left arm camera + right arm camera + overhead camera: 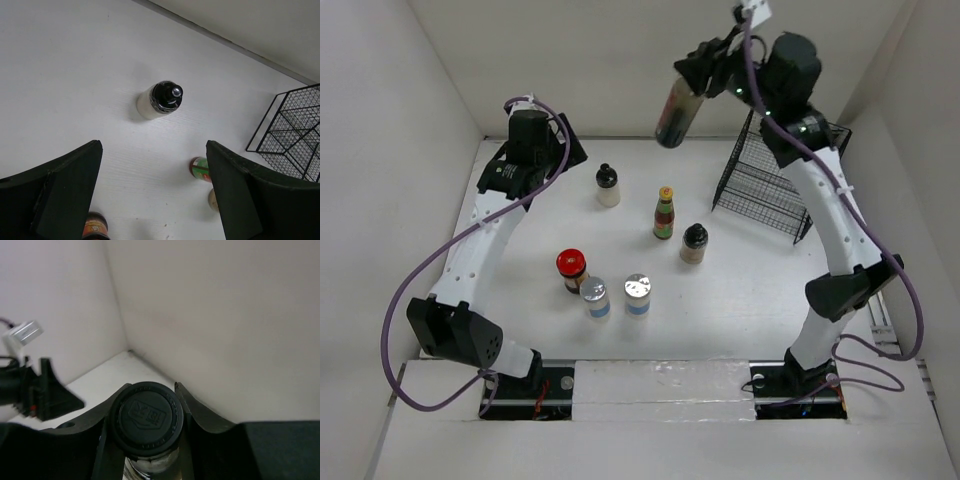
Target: Organize the condiment bottles
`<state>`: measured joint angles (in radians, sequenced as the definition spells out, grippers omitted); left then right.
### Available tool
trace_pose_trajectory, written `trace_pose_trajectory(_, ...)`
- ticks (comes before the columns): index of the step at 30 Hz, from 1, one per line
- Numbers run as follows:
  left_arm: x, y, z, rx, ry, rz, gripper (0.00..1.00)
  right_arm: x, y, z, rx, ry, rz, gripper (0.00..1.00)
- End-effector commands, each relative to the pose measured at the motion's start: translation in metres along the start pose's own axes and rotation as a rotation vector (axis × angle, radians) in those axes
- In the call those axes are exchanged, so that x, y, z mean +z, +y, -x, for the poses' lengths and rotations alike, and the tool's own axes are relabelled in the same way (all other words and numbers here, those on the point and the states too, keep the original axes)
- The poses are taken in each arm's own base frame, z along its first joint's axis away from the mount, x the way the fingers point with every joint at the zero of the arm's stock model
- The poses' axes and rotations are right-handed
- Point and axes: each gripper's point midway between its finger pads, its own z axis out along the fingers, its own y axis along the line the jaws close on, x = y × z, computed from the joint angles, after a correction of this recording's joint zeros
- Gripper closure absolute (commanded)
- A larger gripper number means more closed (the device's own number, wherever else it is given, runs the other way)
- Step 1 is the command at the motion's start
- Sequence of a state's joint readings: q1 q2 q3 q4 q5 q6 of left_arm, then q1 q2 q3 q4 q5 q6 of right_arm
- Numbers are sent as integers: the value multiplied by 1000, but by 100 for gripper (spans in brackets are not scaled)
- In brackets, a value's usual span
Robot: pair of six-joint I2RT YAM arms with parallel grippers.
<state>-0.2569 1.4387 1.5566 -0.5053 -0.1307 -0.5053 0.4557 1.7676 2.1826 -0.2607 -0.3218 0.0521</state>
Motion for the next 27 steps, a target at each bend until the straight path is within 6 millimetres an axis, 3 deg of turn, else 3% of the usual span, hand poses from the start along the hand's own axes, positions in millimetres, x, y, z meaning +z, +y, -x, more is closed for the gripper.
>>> trace_pose_trajectory(1,-16,-12,21,17,-66,-47,20,-29,-62,64,-46,-137,-163,100)
trace_pose_trajectory(2,-14,-11,16,20,-52,-49,20,-36,-77,76,-59,-164,-209,100)
trace_pose_trajectory(3,-14,-11,16,20,-52,-49,20,-42,-104,70,-61,-147,-271,100)
trace_pose_trajectory(4,-16,-10,15,20,-52,-49,20,-43,-106,71,-60,-148,-282,100)
trace_pose_trajectory(5,-16,-12,14,20,-45,-59,20,-53,-126,73,-70,-149,-326,100)
trace_pose_trajectory(10,-13,-11,8,22,-31,-65,20,-77,-184,84,-150,-158,-523,100)
trace_pose_trajectory(14,-13,-9,1,34,-15,-65,20,-91,-225,71,-161,-128,-608,100)
trace_pose_trajectory(24,-12,-9,-13,27,16,-91,21,-102,-281,69,-228,-150,-692,100)
trace_pose_trajectory(27,-11,-10,-15,18,21,-99,21,-102,-294,60,-224,-139,-713,100)
